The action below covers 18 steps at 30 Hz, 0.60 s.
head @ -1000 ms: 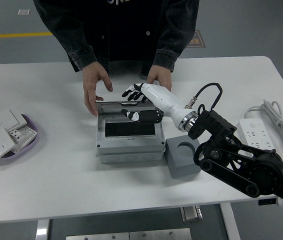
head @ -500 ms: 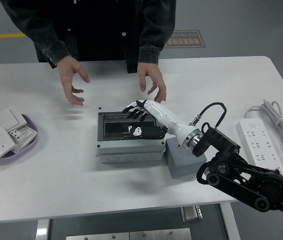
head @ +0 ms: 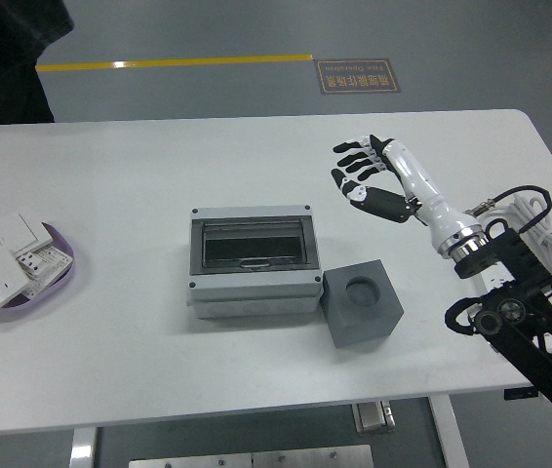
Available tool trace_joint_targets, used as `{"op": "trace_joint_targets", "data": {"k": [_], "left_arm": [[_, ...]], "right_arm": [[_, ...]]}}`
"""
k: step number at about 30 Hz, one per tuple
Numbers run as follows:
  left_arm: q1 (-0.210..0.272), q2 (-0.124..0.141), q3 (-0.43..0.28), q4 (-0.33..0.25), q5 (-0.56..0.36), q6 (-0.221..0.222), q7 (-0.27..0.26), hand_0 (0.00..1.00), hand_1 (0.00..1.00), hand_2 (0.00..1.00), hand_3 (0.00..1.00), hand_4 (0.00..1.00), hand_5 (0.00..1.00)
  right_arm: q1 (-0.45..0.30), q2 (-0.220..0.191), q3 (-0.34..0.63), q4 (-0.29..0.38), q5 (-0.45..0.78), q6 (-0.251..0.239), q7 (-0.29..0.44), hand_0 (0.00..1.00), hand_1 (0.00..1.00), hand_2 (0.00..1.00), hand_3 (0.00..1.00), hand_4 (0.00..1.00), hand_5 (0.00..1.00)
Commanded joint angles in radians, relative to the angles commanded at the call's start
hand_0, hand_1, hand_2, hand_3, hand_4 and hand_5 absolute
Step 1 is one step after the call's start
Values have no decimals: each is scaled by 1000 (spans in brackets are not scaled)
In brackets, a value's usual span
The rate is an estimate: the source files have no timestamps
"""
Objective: Pick up the cylinder from the cube,place it in the box,flap close box
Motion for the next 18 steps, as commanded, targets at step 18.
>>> {"op": "trace_joint_targets", "data": {"k": [18], "left_arm": [[-1,12,-8,0,16,-2,2,640,663,580,647,723,334]], "right_arm": [[-175,91,473,-58,163,-44,69,534,579,609,665,602,330]]}}
